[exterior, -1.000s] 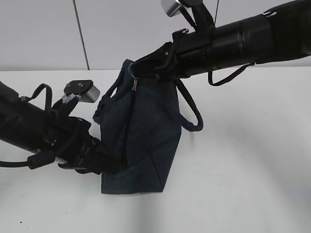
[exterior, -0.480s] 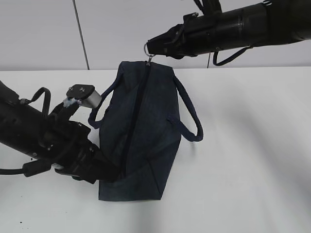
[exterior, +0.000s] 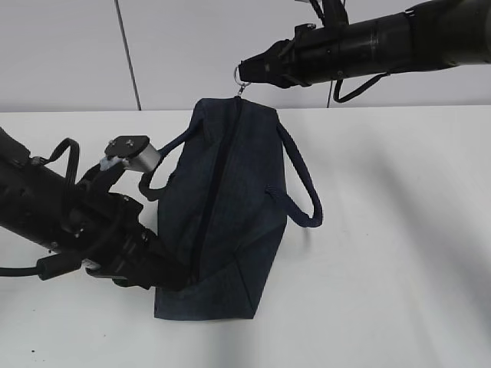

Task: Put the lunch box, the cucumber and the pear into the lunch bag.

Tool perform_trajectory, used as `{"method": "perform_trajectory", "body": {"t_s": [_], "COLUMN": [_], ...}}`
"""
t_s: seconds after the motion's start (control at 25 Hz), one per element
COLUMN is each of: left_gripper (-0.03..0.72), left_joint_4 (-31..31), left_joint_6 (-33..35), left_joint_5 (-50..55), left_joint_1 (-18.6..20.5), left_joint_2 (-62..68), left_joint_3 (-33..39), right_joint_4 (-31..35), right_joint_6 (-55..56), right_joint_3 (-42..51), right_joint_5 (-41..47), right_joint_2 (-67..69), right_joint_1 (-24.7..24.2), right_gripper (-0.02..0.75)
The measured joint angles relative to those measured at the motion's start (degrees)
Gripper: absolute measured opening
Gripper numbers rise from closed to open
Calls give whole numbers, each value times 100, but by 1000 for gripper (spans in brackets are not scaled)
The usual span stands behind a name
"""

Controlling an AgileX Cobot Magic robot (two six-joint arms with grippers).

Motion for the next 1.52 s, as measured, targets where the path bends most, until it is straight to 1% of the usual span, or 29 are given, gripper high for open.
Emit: {"method": "perform_trajectory", "body": {"t_s": [0.08, 0.16, 0.2, 0.24, 0.28, 0.36, 0.44, 0.48, 0.56, 0.68, 0.8, 0.96, 1.04, 1.2, 1.4, 1.52], "left_gripper": [4, 20, 38, 73, 129, 270, 432, 487, 533, 552, 557, 558, 558, 550, 478, 464], "left_joint_4": [0, 0, -7, -27, -58, -186, -406, -535, -763, -1075, -1447, -1566, -1593, -2009, -2009, -1881], "left_joint_6": [-245, -454, -506, -545, -566, -606, -658, -679, -716, -735, -742, -894, -936, -961, -973, -973], "left_joint_5": [0, 5, 32, 82, 137, 285, 469, 588, 836, 1242, 1384, 1372, 1209, 397, -119, -286], "left_joint_1": [0, 0, 0, 0, 0, 0, 0, 0, 41, 156, 328, 592, 707, 793, 796, 796], "left_joint_2": [0, 0, 0, 0, 0, 0, 0, -21, -106, -372, -764, -1293, -1521, -1712, -1479, -1177], "left_joint_3": [0, 0, 0, 0, 0, 0, 5, 5, 5, 16, 38, 57, 62, 2, -631, -1102], "right_joint_4": [0, 0, 0, 0, 0, 0, 0, 0, 0, 0, 0, 0, 0, 0, 0, 0], "right_joint_6": [21, 36, 47, 47, 47, 60, 60, 60, 60, 60, 72, 94, 120, 138, 172, 186], "right_joint_3": [-4, -4, -4, -11, -11, -11, -11, -11, -11, -11, -11, -11, -11, -11, -11, -11], "right_joint_5": [116, 196, 221, 247, 260, 294, 308, 308, 308, 316, 330, 371, 408, 480, 488, 503], "right_joint_2": [0, 0, 0, 0, 0, 0, 0, 0, 0, 0, 0, 0, 0, 0, 0, 0], "right_joint_1": [-3, -12, -16, -16, -16, -16, -16, -16, -16, -16, -16, -16, -16, -25, -38, -38], "right_gripper": [6, 6, 6, 6, 6, 6, 6, 6, 6, 6, 6, 6, 6, 6, 6, 6]}}
